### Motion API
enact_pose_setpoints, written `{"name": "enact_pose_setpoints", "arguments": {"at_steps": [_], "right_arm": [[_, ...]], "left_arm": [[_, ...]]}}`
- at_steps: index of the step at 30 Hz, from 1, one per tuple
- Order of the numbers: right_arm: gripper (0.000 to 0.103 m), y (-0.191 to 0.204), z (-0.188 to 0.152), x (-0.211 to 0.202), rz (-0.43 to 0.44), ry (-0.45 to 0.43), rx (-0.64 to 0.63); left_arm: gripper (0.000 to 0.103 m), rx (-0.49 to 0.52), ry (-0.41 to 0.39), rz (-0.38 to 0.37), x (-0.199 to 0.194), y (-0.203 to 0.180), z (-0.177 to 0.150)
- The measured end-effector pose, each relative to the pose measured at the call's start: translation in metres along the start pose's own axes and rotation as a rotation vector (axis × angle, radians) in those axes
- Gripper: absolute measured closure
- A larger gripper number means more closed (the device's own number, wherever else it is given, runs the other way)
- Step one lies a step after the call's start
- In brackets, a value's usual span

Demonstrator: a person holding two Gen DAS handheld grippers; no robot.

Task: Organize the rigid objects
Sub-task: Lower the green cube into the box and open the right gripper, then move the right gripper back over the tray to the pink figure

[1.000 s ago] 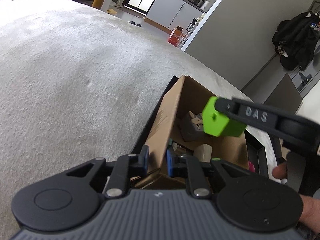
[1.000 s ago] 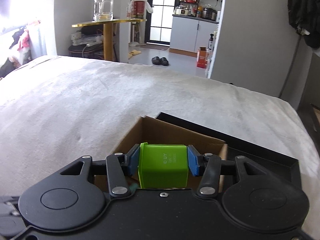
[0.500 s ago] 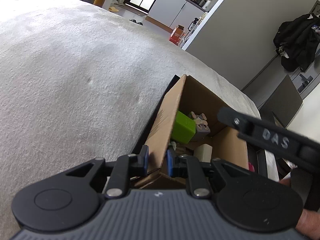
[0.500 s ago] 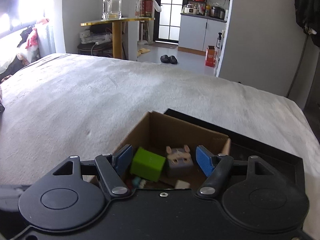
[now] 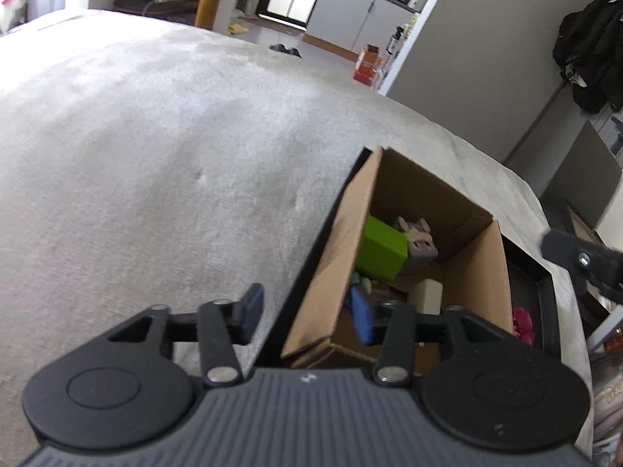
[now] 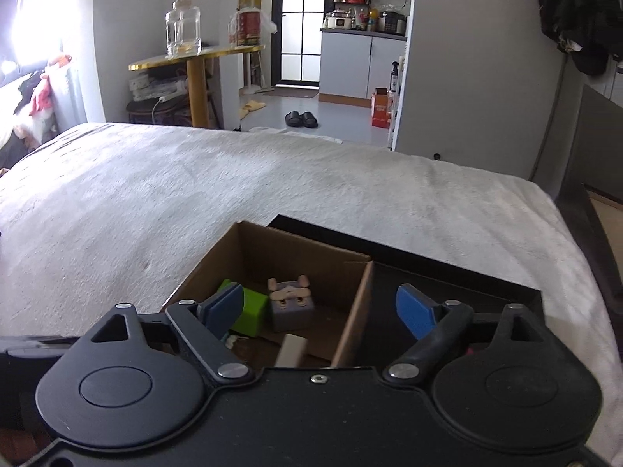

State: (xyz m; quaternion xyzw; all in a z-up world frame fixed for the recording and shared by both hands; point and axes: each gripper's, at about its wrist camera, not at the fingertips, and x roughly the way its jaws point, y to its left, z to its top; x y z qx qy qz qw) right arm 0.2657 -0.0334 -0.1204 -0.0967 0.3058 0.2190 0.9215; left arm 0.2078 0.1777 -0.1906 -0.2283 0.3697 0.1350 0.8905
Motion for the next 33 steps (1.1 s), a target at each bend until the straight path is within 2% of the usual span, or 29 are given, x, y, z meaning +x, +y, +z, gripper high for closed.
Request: {"name": "enact_pose_setpoints", "arguments": {"at_steps": [3,8,14,18,24,33], "right_arm": [[0.014,-0.009,-0.001,-0.005,-0.01,0.004,-0.003],[0.008,-0.024,-0.005,-0.011,0.007,0.003,0.006],[0.0,-0.039,-0.011,-0.015,0.011,-0.004,-0.015],[0.0,-0.055,-0.017,-0.016,0.023,-0.03,0.042],[0.0,-0.078,-0.033,-0.011,0.022,-0.036,0.084],[0.004,-0.111,-0.053,0.001,0.053,-0.045,0.149]], "left_arm": [[0.034,0.013,-0.031,0.038,-0.008,-0.004,0.003],[0.026,0.051,-0.051,0.064,-0.017,-0.015,0.007],[0.023,0.092,-0.06,0.083,-0.023,-0.029,0.008],[0.023,0.146,-0.045,0.096,-0.023,-0.041,0.008],[0.023,0.175,-0.042,0.108,-0.024,-0.069,0.01],[0.023,0.327,-0.07,0.118,-0.031,-0.119,0.015]]}}
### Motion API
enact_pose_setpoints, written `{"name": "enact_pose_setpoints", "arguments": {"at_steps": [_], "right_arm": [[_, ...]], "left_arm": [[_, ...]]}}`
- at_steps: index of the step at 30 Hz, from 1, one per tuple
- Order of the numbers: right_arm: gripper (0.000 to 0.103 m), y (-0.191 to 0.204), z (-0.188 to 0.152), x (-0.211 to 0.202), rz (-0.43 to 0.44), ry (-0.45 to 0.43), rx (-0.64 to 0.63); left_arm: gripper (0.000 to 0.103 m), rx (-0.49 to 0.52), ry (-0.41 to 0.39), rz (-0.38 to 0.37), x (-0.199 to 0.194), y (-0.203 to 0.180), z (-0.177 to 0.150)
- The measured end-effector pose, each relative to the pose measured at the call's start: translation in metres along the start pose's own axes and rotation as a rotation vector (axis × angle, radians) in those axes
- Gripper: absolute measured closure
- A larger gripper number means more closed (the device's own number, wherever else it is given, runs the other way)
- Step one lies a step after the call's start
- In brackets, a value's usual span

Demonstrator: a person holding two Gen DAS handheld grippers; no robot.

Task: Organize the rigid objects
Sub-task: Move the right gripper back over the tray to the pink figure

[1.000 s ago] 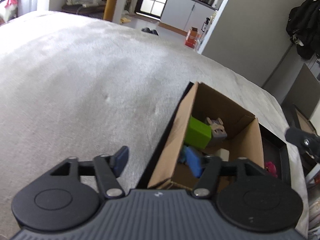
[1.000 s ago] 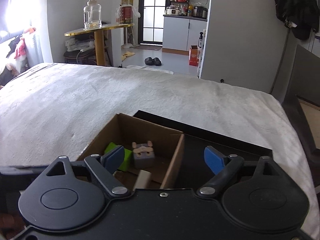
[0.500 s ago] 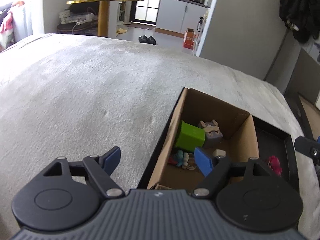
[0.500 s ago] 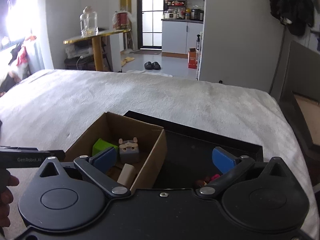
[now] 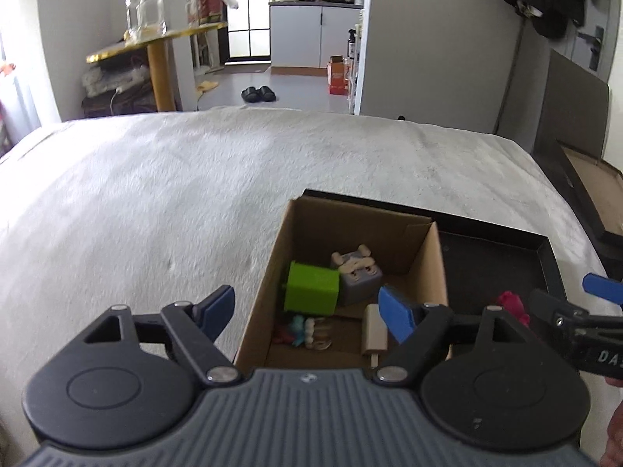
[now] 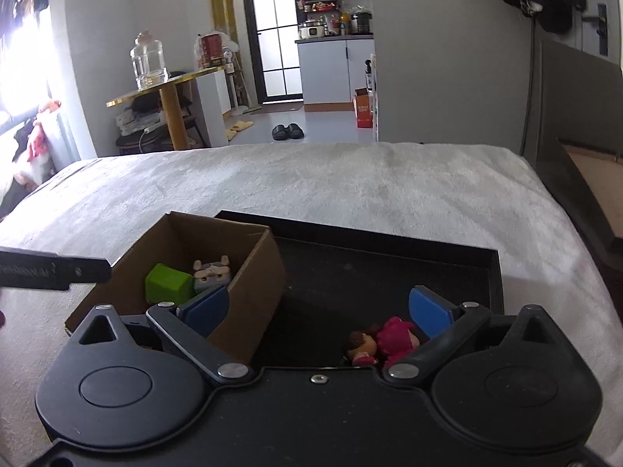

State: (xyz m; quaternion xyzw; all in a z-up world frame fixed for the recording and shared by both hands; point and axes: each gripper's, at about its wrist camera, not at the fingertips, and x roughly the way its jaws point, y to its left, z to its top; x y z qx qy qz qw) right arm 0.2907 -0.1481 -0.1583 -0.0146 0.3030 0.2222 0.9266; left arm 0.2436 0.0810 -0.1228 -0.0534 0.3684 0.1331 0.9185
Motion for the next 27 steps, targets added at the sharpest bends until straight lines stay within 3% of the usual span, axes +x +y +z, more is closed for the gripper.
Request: {"name": "enact_pose_setpoints", "arguments": {"at_steps": [13,17,21,27], "right_arm": [[0.005,-0.046,-0.023,0.017,0.022,0.038,0.113],[0.017,-0.063,-0.032,0.028,0.021,0.062,0.155],[0.037,-0.076,-0.039,0.04,0.019,0.09,0.177],[0.049,-0.093,-0.049,0.055,0.02,0.136,0.241]], "left_arm": [[0.023,0.081,0.025,0.046,0.012,-0.045,-0.004],[0.023,0.088,0.038,0.056,0.02,-0.054,-0.011],[0.023,0.109,0.057,0.052,0.029,-0.06,-0.016],[0.023,0.134,0.045,0.048,0.036,-0.067,-0.015]]}}
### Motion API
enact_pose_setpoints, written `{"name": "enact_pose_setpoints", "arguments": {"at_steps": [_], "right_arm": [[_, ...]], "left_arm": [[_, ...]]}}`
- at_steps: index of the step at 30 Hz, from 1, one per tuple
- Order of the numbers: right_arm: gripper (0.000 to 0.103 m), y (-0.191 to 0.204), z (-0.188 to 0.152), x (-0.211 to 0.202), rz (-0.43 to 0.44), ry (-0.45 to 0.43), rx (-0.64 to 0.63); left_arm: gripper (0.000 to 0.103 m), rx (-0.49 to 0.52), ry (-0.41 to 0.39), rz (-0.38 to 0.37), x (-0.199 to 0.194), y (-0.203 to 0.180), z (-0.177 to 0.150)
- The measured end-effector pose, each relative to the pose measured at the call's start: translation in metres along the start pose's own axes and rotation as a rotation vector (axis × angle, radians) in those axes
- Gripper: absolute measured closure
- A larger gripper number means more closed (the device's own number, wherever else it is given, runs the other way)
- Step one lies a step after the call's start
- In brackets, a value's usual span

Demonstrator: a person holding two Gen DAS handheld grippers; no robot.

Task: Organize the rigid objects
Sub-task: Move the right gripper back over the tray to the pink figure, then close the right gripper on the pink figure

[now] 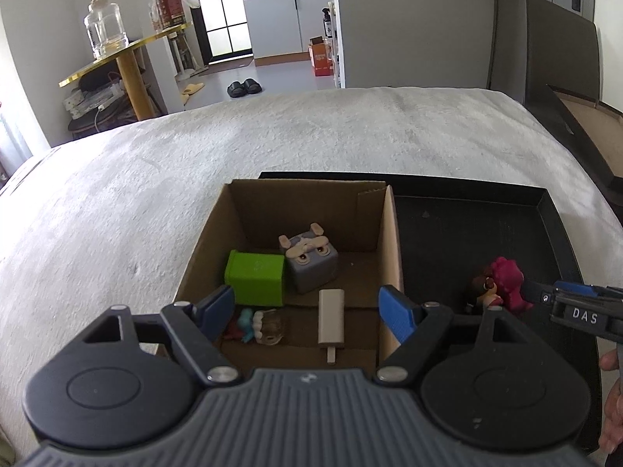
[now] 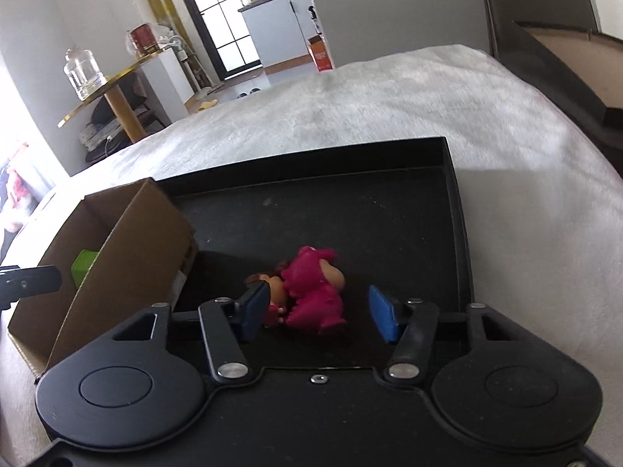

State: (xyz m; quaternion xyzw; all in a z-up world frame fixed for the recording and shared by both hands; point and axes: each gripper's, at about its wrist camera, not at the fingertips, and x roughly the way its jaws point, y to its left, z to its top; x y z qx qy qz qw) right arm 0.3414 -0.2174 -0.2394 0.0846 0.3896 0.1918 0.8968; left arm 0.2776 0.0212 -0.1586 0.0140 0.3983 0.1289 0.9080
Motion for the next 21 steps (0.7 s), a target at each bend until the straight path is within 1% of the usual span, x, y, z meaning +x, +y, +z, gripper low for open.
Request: {"name": "enact_pose_setpoints", "arguments": {"at_steps": [5,11,14,16,17,21], "right_arm": [[0.05,-0.003,0.001,0.005,0.008,0.003,0.01],[0.05,-0.004,-0.004,0.015,-0.002,0.029,0.015],[0.055,-0.002,-0.004,0.022,-0.005,0.032,0.006],[0.06,0.001,-0.005,0.025,-0.008,0.04,-0.007],[0.066,0.002,-0.005,0.026,-0.008,0.046,-0.016],[0.067,0.009,-0.008,0.022,-0.03,0.052,-0.065]], "left_arm": [[0.023,-0.008,0.013,-0.016,0.006,-0.002,-0.001],[0.023,-0.026,0.015,-0.027,0.013,0.0,-0.004],[0.023,-0.024,0.012,-0.027,0.012,0.002,-0.004],[0.023,-0.032,0.012,-0.02,0.011,0.004,-0.004],[0.023,-0.038,0.015,-0.019,0.011,0.006,-0.004],[0.023,-0.045,0.006,-0.008,0.007,0.01,-0.003]]}}
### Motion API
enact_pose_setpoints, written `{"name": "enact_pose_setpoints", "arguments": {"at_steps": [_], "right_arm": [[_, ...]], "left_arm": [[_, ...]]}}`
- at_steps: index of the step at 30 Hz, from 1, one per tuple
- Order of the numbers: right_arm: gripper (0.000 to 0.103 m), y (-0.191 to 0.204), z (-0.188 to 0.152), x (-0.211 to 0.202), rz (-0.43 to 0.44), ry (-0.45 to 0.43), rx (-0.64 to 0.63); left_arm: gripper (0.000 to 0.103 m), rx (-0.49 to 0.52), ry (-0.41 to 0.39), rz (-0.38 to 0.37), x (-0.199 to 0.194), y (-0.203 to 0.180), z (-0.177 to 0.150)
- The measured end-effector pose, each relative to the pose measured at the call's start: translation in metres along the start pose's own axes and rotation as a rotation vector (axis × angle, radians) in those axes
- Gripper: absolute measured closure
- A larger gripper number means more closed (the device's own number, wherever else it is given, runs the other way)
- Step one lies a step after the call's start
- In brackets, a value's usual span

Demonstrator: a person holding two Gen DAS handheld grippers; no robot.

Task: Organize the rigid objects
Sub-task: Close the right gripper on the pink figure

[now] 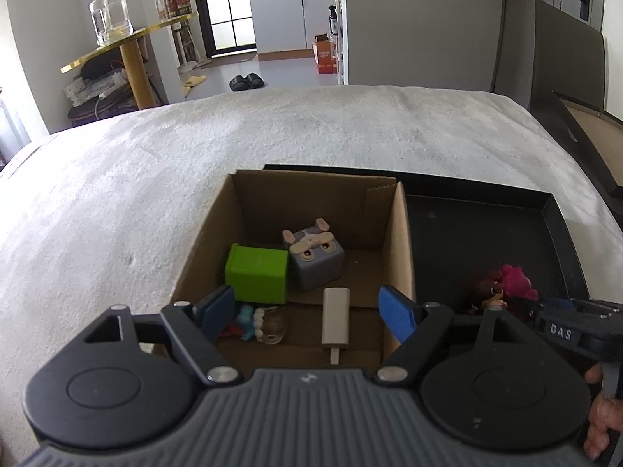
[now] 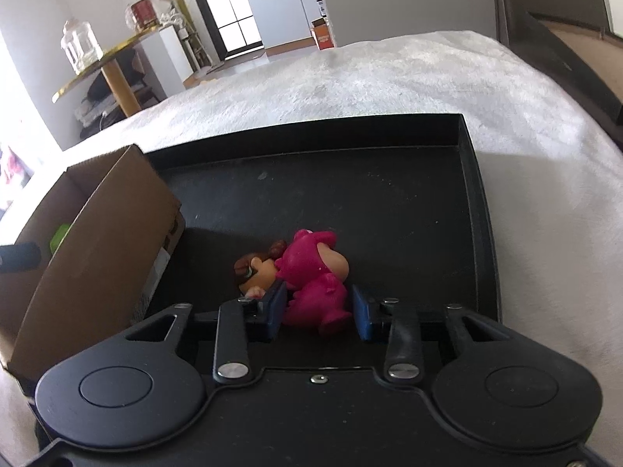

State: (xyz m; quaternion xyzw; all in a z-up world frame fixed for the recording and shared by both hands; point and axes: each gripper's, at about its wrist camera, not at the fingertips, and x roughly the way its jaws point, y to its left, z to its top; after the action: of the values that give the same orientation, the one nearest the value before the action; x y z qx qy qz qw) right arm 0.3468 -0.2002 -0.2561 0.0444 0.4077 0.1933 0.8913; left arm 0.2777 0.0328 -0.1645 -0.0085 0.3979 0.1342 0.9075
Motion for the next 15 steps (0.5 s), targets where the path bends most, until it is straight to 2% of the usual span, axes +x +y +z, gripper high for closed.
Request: {"name": "enact_pose_setpoints", "arguments": {"at_steps": [8,15], "right_arm": [[0.067,0.002,-0.008,-0.016,-0.06,0.033,-0.026],[0.067,-0.001,-0.008,-0.022,-0.106,0.038,-0.027]], "left_arm": [[0.023,-0.055,0.007,0.006,-0.008,0.013,-0.003],[0.023,-0.063,-0.004,-0.003,-0.015,0.017,-0.005]]}}
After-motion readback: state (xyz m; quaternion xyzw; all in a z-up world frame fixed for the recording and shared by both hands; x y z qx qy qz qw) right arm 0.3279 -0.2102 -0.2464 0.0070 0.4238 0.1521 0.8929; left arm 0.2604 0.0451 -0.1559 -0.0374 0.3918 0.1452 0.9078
